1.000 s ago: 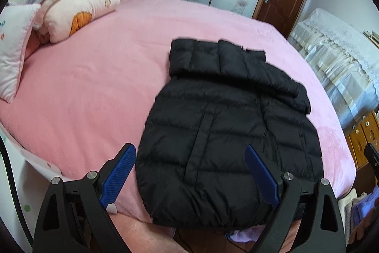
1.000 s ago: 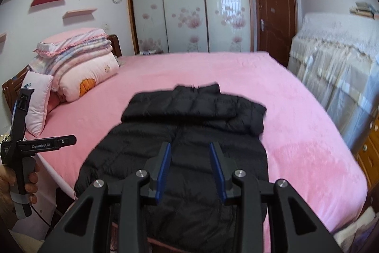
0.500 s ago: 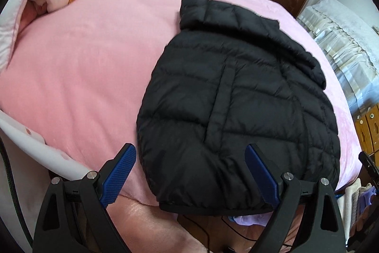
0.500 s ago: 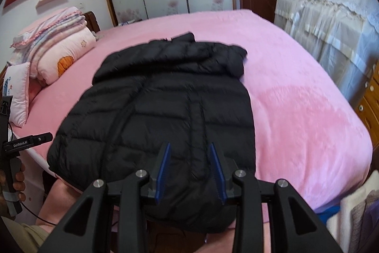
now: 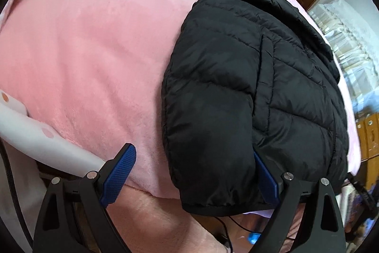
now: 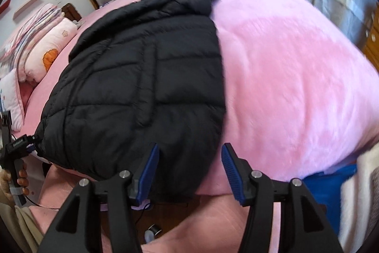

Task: Fold large clothes
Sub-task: 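Grasp the jacket hem with both grippers and lift it toward the collar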

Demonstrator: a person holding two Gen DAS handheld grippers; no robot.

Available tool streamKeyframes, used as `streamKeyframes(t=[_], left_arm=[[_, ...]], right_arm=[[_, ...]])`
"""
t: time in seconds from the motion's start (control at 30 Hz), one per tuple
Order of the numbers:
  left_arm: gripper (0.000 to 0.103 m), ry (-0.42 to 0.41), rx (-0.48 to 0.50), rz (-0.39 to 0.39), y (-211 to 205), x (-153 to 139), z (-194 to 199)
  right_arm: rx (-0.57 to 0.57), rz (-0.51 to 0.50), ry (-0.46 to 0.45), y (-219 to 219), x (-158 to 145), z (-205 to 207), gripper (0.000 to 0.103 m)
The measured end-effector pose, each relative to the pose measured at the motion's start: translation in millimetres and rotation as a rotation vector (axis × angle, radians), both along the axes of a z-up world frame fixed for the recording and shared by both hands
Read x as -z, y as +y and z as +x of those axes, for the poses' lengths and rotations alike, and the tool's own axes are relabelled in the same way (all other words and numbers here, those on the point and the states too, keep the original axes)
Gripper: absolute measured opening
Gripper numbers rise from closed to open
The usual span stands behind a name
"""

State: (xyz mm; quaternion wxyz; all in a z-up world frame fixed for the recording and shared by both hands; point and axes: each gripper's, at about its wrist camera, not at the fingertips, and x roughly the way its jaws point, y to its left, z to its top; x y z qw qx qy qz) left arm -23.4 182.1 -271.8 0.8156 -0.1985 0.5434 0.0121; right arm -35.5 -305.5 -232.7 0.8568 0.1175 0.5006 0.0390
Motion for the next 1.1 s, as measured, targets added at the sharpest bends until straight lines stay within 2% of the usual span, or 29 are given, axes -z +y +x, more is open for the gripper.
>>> streamKeyframes(t=[0.17,0.33,0.53,0.77,0.93,1.0,1.03,1.07,1.1], left_arm=[[0.092,0.013,0.013,-0.099,5.5,11.5,-0.5],[0.092,-0.001,0.01,-0.19,6.3,12.4,0.0],[0.092,0.024,0.02,-0.186,3.9,24.5,5.3],[0.093,0.031,0.012,-0.194,7.3,29.3,5.4],[0.094,0.032,0.006,-0.196,9.5,30.8,4.9],[0.09,0.036,0.009,-0.17,5.8,28.3,5.6],[0.081,0.037,0.018,-0.158,1.9,26.7,6.6],[0.076,0.043,0.029,-0.144,-3.7,25.0,9.3],[0.064,0.051,0.04,-0.132,-7.8,23.1,11.9]], right_arm=[[0.05,0.113,0.07,-20.5,21.4,-1.0,0.055],[0.036,0.213,0.094,-19.5,31.1,1.5,0.055],[0.008,0.266,0.133,-6.6,49.0,11.5,0.055],[0.042,0.345,0.18,-11.4,65.8,12.1,0.055],[0.017,0.327,0.178,-9.2,65.7,11.5,0.055],[-0.002,0.306,0.168,-5.6,63.5,11.4,0.048],[-0.027,0.288,0.163,-2.0,61.8,10.9,0.034],[-0.046,0.278,0.159,0.3,60.5,11.1,0.025],[-0.061,0.268,0.154,0.0,59.1,11.0,0.022]])
